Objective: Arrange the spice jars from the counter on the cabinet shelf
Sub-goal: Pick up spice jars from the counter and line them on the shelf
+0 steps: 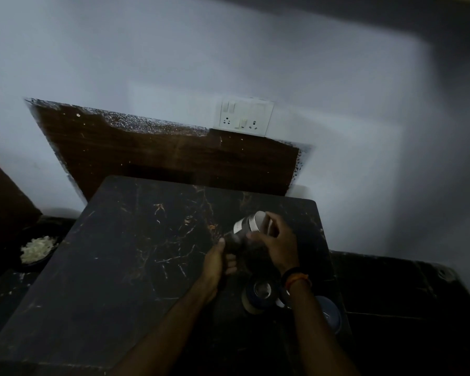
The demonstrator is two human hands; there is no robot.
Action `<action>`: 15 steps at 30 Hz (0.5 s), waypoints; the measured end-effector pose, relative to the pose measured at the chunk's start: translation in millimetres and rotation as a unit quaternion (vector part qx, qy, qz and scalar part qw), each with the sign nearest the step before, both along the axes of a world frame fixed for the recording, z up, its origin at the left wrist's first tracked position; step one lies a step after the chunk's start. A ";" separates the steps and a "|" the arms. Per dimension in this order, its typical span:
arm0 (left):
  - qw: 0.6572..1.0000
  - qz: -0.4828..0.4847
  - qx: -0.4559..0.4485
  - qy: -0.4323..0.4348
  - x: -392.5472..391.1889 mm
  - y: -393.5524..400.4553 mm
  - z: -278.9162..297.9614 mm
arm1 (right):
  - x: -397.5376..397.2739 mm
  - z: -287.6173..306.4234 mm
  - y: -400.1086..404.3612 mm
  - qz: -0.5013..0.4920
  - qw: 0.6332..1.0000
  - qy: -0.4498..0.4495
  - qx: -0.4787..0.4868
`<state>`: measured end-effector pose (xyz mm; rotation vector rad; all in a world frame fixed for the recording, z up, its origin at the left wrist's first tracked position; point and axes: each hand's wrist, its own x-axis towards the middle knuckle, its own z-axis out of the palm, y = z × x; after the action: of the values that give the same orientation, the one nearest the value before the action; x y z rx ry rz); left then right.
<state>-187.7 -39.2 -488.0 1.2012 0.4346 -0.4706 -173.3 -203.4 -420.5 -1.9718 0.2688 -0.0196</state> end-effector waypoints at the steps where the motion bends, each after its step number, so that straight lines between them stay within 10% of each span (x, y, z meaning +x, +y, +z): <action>1: 0.998 0.002 -0.060 0.027 2.4 2.2 4.8 | -1.0 6.5 -0.4 0.027 0.999 -0.012 0.041; 6: 0.928 -0.030 -0.363 0.082 4.6 17.9 28.0 | -6.0 27.2 -1.3 0.101 0.974 -0.038 0.197; 15: 0.939 -0.105 -0.328 -0.013 -2.4 27.9 53.8 | -5.1 38.0 6.6 0.067 0.957 -0.057 0.277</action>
<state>-190.2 -11.3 -434.2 0.6019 0.1004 -0.7153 -178.4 -196.8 -382.5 -1.4190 0.0512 0.0279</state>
